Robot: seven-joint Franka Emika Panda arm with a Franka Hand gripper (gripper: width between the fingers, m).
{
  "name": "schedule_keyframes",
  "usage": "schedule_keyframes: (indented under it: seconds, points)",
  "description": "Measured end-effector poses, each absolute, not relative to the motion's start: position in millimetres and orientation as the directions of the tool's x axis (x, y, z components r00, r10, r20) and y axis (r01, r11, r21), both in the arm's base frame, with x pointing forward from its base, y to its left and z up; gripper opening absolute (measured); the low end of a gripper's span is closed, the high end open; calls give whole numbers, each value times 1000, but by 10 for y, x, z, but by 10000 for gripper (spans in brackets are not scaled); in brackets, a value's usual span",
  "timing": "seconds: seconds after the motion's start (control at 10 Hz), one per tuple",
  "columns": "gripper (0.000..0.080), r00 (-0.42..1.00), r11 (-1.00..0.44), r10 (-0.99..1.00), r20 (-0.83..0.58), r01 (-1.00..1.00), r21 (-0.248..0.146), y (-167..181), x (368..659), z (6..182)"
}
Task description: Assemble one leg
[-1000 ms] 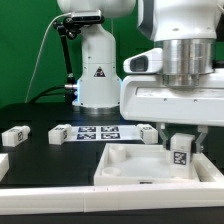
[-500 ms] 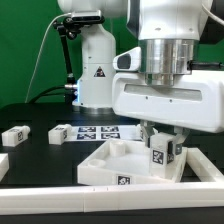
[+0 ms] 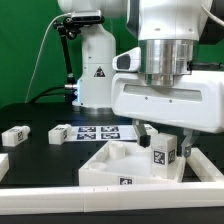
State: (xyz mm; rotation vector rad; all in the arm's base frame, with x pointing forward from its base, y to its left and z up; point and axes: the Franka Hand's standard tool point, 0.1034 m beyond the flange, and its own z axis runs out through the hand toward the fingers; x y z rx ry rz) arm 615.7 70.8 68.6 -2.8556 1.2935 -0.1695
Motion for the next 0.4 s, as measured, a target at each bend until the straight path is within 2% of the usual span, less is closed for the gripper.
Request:
schedule_keyframes:
  seconds: [0.4]
  points:
    - [649,655,-660,-750,97,-749,-46,708,6156,684]
